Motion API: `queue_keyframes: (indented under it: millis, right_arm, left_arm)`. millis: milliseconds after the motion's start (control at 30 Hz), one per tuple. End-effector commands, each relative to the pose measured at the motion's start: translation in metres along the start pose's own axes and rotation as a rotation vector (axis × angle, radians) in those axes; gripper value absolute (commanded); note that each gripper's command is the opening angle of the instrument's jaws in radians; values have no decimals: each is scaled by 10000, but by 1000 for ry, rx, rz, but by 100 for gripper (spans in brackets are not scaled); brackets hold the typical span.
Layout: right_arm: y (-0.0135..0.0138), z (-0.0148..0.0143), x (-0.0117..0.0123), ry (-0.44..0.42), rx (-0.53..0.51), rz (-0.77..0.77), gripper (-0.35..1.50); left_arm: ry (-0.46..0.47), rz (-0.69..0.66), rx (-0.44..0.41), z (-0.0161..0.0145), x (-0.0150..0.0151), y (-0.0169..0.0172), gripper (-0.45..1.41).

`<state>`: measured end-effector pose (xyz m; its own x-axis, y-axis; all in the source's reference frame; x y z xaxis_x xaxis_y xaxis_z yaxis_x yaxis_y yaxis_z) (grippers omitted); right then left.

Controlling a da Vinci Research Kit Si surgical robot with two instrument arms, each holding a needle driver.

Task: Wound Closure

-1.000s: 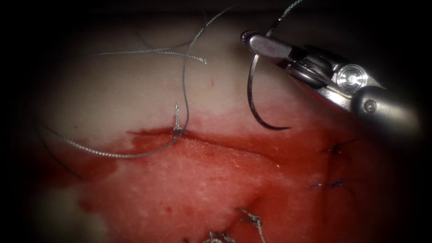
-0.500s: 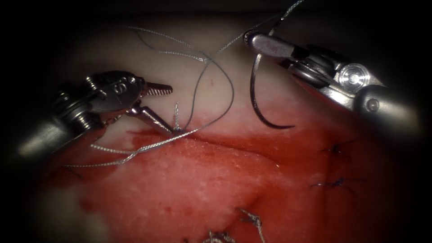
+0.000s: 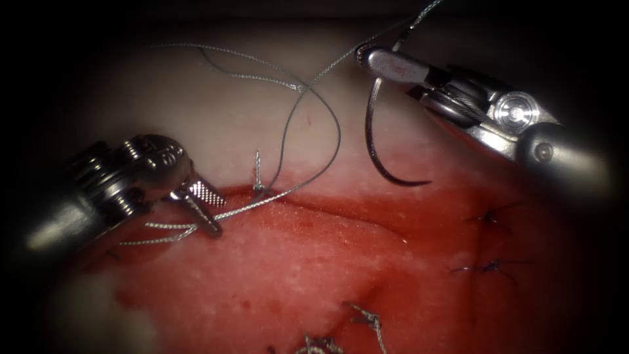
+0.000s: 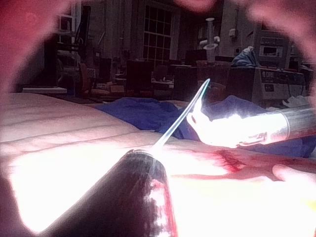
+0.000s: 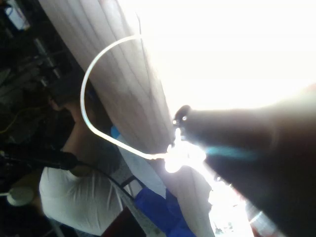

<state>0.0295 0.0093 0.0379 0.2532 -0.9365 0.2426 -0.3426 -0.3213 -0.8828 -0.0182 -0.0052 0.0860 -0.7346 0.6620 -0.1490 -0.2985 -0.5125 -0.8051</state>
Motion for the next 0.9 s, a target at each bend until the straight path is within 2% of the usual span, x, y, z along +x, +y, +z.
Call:
queue_keyframes:
  millis: [33, 233, 433, 567, 700, 833, 900]
  right_arm:
    - [3, 12, -12, -5, -7, -6, -35]
    - [3, 12, -12, -5, -7, -6, -35]
    - [2, 12, -12, -5, -6, -1, -35]
    - [2, 12, -12, -5, -6, -1, -35]
    - [2, 12, -12, -5, -6, -1, -35]
    - [2, 12, -12, -5, -6, -1, -35]
    - [2, 13, -12, -6, -6, -2, -35]
  left_arm:
    - [4, 1, 14, -11, 10, 1, -45]
    - [20, -22, 37, -20, 16, 5, -45]
    - [164, -45, 211, -44, 36, -13, -45]
    - [313, -50, 458, -64, 52, -45, -45]
    - [416, -39, 750, -78, 47, -84, -45]
    - [507, -69, 866, -95, 39, -116, -45]
    - [515, -46, 941, -107, 43, -132, -45]
